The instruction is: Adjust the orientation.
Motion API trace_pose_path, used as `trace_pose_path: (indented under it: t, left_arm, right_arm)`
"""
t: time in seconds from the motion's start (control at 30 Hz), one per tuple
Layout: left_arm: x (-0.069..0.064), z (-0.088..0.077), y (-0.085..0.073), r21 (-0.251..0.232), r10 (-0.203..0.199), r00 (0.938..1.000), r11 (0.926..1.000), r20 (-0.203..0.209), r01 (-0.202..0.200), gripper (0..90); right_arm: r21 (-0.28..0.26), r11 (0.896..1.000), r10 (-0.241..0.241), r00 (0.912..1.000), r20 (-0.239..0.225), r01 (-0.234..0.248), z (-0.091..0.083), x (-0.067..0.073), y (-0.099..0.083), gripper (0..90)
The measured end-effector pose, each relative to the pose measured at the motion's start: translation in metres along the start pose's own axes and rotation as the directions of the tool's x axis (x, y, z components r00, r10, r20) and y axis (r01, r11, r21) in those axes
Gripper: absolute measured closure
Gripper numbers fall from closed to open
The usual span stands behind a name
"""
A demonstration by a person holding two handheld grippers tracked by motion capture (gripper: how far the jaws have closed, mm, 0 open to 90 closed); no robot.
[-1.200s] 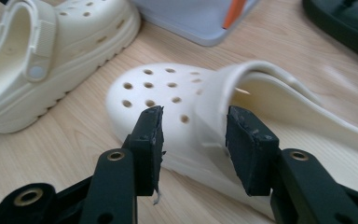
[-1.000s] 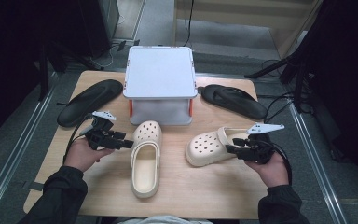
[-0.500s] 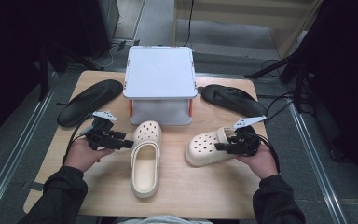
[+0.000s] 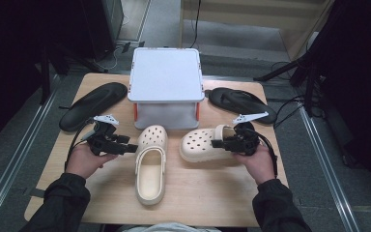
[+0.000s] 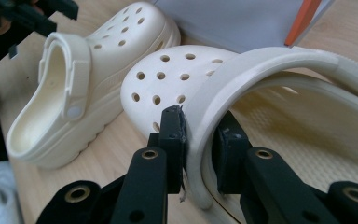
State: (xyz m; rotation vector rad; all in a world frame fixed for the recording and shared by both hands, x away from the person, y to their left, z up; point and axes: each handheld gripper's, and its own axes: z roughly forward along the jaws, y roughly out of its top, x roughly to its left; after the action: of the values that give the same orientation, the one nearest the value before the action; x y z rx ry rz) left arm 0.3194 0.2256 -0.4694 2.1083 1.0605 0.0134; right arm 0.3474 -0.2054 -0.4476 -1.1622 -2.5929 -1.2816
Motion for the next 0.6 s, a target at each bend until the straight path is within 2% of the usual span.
trace_pose_path:
  t: [0.17,0.23,0.33,0.43,0.6]
  left_arm:
    - [0.001,-0.003,-0.002,-0.004,-0.005,1.0000,1.0000,-0.005,0.005,40.9]
    - [0.000,-0.003,-0.003,-0.009,-0.009,0.9999,0.9999,-0.007,0.009,41.0]
    - [0.000,-0.004,-0.005,-0.015,-0.006,0.9999,0.9999,-0.010,0.006,41.2]
    - [-0.001,-0.005,-0.005,-0.017,-0.004,0.9999,0.9998,-0.010,0.004,41.3]
    - [-0.002,-0.004,-0.007,-0.017,-0.003,0.9999,0.9999,-0.014,0.003,41.4]
  right_arm:
    - [-0.024,0.999,0.045,0.9990,0.008,-0.045,0.014,0.003,0.009,76.9]
    - [-0.013,0.998,0.065,0.9979,0.006,-0.065,0.019,0.004,0.011,76.7]
    - [-0.008,0.995,0.100,0.9942,0.039,-0.100,0.024,0.007,0.012,76.7]
    - [-0.014,0.994,0.109,0.9915,0.070,-0.108,0.031,0.008,0.013,76.6]
    - [-0.006,0.991,0.130,0.9891,0.069,-0.130,0.043,0.007,0.013,75.4]
